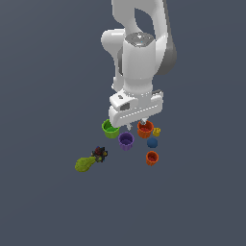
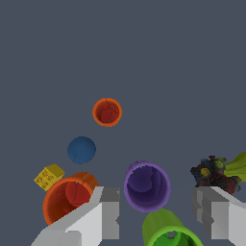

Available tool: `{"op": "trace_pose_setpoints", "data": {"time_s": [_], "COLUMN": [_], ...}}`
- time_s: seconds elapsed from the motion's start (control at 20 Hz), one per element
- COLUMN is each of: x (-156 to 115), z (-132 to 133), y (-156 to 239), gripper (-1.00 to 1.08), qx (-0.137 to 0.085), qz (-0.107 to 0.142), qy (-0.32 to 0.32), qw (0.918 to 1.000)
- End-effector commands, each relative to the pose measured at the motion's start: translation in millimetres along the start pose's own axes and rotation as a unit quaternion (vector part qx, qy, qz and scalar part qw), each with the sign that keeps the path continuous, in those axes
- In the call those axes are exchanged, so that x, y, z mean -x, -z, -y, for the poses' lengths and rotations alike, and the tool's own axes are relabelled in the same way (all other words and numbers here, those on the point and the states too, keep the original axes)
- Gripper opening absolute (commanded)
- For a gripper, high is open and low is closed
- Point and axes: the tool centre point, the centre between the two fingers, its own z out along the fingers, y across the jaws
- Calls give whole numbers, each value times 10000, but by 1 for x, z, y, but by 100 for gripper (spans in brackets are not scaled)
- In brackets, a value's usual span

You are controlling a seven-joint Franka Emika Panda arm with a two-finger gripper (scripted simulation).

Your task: Pick up a designated object from a clutter of objects.

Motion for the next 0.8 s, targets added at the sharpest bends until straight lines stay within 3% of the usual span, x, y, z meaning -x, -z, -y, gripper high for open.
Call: {"op": "trace_pose_setpoints", "data": {"time_s": [0.0, 0.35, 0.75], "x": [6, 25, 53], "z": [1, 3, 8], "y": [-14, -51, -84], "gripper": [28, 28, 28], "qx": [15, 90, 242], "qz": [-85, -299, -505], "qy": [253, 930, 1669], "qw": [9996, 9952, 9844]}}
